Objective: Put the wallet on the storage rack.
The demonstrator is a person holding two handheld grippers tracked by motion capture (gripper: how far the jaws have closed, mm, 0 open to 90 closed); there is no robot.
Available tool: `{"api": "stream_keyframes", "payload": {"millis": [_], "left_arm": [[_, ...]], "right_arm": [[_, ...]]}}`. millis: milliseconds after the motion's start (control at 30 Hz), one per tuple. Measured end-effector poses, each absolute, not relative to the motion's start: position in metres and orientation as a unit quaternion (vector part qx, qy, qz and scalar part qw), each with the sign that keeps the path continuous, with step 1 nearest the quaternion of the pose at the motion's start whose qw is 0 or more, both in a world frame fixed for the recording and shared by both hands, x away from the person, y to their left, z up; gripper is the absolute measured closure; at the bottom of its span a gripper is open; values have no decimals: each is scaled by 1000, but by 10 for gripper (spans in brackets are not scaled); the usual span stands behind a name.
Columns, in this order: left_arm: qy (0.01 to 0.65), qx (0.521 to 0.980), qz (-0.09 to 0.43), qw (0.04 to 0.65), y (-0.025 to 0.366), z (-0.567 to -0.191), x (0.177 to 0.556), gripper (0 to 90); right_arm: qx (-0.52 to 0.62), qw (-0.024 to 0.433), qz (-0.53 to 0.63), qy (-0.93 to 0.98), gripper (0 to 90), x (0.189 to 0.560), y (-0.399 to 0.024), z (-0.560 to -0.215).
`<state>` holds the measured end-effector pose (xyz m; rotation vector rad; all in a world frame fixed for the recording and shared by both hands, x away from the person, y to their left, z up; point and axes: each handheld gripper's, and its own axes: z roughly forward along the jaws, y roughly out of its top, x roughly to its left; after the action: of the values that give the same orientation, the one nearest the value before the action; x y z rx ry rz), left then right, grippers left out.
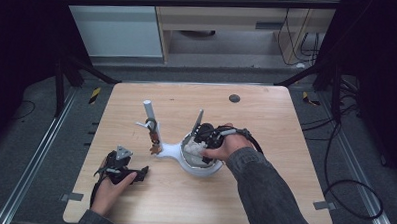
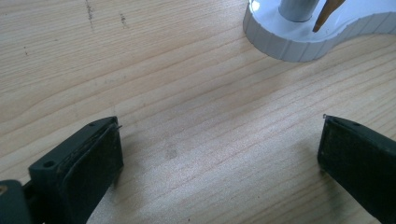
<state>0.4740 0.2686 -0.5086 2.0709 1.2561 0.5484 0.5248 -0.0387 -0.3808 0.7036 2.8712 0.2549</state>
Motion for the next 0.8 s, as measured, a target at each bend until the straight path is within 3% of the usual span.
{"api": "stream_keyframes", "payload": {"millis": [800], "left_arm": [[476, 790, 208, 325, 268, -509, 474, 0]], "right_arm": [[234, 90, 83, 965, 305, 527, -34, -386]]}}
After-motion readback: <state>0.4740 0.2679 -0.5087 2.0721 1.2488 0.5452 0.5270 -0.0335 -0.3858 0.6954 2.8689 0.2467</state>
